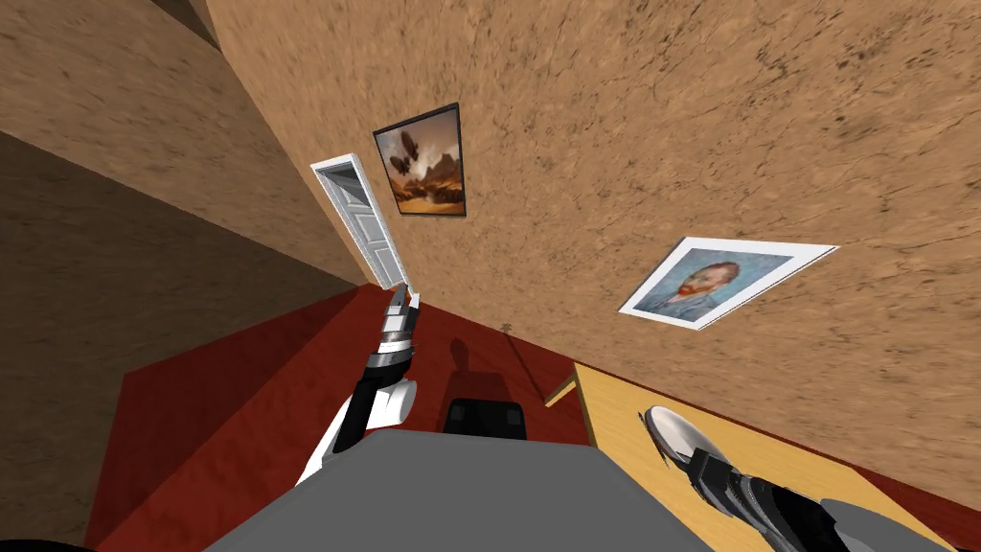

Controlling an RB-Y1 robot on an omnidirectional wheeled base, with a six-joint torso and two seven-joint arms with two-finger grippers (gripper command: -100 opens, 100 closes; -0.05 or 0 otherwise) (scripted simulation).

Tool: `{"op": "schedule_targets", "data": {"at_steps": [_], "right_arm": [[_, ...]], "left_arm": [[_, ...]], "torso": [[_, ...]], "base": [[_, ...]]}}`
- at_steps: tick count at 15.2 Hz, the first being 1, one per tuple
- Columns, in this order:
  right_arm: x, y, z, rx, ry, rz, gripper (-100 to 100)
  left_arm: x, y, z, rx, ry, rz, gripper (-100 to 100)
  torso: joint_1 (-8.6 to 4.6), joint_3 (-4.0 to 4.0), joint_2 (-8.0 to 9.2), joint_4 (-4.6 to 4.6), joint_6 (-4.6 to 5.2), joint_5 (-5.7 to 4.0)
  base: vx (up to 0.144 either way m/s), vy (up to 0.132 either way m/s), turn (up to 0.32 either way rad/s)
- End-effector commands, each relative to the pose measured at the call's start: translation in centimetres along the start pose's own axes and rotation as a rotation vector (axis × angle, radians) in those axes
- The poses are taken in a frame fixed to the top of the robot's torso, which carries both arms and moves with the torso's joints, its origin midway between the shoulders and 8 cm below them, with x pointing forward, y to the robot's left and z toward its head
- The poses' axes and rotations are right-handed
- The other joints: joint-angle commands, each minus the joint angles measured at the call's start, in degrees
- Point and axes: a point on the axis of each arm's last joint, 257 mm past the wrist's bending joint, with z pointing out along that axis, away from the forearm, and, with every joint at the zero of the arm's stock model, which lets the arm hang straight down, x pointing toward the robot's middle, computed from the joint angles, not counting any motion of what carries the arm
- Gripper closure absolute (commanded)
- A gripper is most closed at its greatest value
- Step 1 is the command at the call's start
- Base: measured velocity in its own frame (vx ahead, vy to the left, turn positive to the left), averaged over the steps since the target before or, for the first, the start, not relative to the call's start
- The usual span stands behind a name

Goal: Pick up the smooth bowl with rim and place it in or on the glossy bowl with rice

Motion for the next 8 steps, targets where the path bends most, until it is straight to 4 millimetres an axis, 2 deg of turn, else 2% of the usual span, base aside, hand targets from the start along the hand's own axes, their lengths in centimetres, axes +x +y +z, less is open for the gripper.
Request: {"op": "schedule_targets", "data": {"at_steps": [1,8], "right_arm": [[-0.2,-0.9,-0.9,-0.003,-0.004,0.007,100],[-0.9,-3.7,-4.3,-0.008,-0.015,0.02,100]], "left_arm": [[0.0,0.0,0.0,0.0,0.0,0.0,0],[0.0,0.0,0.0,0.0,0.0,0.0,0]], "torso": [[0.0,0.0,0.0,0.0,0.0,0.0],[0.08,0.05,0.08,0.03,0.11,0.07]], "base": [[0.046,-0.061,-0.242],[0.053,-0.065,-0.225]]}}
